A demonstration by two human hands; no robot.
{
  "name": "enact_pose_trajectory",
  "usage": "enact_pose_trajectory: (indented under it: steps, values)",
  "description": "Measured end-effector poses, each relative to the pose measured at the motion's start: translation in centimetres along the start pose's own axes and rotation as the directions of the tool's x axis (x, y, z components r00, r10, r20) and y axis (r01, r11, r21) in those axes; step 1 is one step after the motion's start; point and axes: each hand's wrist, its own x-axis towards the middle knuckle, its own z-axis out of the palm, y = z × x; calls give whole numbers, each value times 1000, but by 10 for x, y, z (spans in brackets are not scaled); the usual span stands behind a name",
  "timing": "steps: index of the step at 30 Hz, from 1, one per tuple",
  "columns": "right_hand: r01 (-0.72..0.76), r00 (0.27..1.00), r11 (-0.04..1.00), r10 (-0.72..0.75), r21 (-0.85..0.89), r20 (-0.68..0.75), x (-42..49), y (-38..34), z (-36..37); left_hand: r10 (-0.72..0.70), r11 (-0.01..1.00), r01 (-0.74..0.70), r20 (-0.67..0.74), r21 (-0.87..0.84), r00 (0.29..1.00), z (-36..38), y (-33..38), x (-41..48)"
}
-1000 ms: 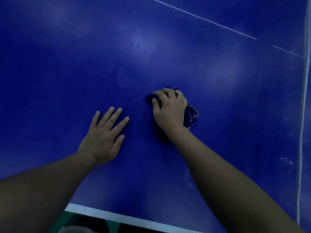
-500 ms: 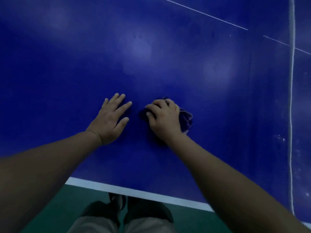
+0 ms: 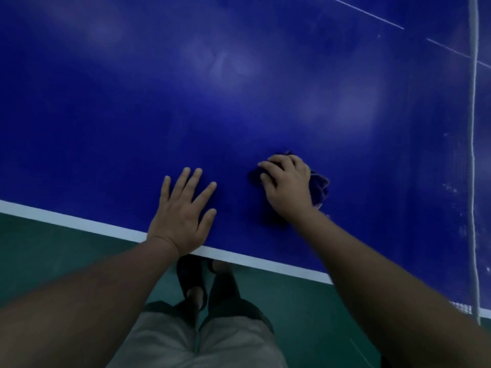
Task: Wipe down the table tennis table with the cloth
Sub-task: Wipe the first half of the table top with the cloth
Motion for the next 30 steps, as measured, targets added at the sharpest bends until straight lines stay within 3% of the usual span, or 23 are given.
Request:
enact_pose_trajectory:
  steps: [2, 5, 9, 11, 13, 16, 17, 20, 24, 26, 30]
  values:
    - [-4, 999, 1000, 4, 25, -32, -27, -34, 15, 2, 1000, -2, -12, -16, 1000, 0, -1, -2]
    - [178, 984, 981, -179, 71, 2, -101, -55, 25, 16, 1000, -16, -9, -8, 1000, 0, -1, -2]
    - [336, 936, 942, -332, -11, 119, -132, -6, 4, 186, 981, -186, 15, 48, 983, 0, -1, -4]
    - [258, 963, 965, -252, -52, 100, -124, 17, -9, 215, 976, -216, 14, 37, 976, -2, -1, -5]
    - [72, 997, 996, -70, -58, 39, -114, 21, -15, 181, 983, -182, 13, 7, 983, -3, -1, -4]
    - [-182, 982, 983, 180, -34, -60, -116, -16, 2, 161, 987, -160, 14, -13, 987, -4, 0, -3]
    - [-176, 982, 984, 175, -7, -74, -120, -32, 9, 158, 987, -158, 19, -15, 987, -5, 0, -3]
    - [43, 998, 999, -42, 30, -39, -145, -64, 22, 149, 989, -150, 34, 16, 988, -6, 1, -2]
    - [132, 991, 991, -132, -1, -12, -160, -27, 8, 141, 988, -146, 82, 58, 987, -6, 2, -3]
    - [57, 998, 998, -58, -40, -27, -161, 13, -5, 100, 992, -105, 79, 64, 992, -5, 10, -1]
    - [-233, 968, 971, 227, -47, -111, -152, 64, -28, -32, 999, 32, 2, 7, 999, -1, 42, 6]
